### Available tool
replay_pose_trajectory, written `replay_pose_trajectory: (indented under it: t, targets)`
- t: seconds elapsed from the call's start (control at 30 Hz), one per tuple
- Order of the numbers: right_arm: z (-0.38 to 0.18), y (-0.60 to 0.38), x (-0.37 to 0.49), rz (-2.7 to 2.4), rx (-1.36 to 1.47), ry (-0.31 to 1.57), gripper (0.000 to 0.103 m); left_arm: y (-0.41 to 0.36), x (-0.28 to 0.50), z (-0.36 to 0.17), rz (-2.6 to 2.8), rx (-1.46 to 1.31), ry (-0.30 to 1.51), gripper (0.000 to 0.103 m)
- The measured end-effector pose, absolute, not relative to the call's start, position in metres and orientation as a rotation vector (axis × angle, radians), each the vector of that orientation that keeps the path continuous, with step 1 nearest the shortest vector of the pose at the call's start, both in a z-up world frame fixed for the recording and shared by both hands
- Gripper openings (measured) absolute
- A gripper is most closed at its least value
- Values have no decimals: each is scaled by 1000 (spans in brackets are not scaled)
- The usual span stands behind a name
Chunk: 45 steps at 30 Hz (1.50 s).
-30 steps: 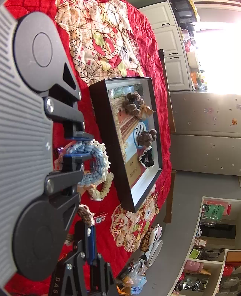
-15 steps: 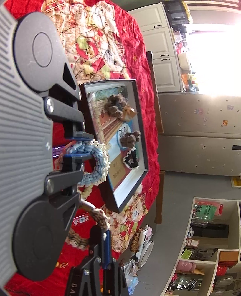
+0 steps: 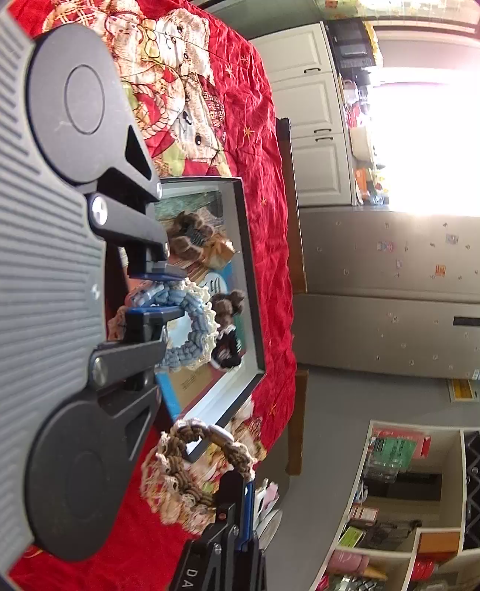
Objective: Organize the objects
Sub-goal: 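Carry the blue scrunchie with the left tool while the right tool carries the beige scrunchie over the black box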
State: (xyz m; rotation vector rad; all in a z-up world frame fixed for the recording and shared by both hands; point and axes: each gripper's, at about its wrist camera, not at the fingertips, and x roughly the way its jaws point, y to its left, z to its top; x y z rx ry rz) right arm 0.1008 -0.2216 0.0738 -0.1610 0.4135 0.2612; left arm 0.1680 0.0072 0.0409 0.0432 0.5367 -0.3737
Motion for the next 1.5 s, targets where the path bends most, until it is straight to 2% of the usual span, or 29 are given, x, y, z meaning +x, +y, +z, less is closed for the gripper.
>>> replay_pose_trajectory:
  t: [0.77,1.13,1.5]
  targets:
    - [31,-252,227,116,5,468,10,-26,253,13,-288,59,598,16]
    - [8,-267,262,104,118,497,11,-33,272,-2,-271,68,631,16]
    - [-1,-257,284,100,109,506,10,-39,283,-10,-264,75,645,16]
